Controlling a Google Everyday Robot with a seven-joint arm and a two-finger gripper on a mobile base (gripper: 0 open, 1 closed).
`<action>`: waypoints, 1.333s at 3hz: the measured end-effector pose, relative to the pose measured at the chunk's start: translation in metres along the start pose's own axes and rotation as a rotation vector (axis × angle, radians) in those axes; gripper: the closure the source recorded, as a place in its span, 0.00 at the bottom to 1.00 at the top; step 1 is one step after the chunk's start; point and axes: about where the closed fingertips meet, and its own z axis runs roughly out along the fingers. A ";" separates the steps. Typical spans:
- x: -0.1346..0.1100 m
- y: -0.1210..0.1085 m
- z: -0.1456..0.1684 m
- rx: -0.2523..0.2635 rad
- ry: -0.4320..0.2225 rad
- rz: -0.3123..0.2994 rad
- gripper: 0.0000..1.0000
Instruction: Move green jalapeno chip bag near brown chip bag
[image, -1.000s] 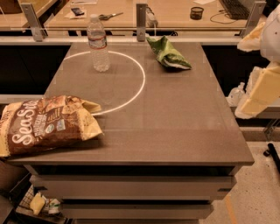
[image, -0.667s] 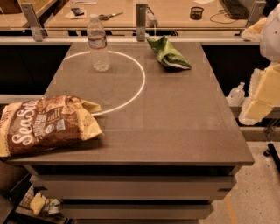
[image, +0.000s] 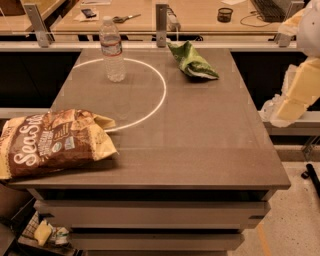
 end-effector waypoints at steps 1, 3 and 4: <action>0.001 -0.034 0.001 0.073 -0.013 0.069 0.00; -0.037 -0.114 0.046 0.171 -0.174 0.251 0.00; -0.060 -0.141 0.083 0.168 -0.257 0.289 0.00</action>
Offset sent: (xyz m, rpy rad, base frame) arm 0.1227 -0.0112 0.0134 0.1914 -0.1970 -0.2669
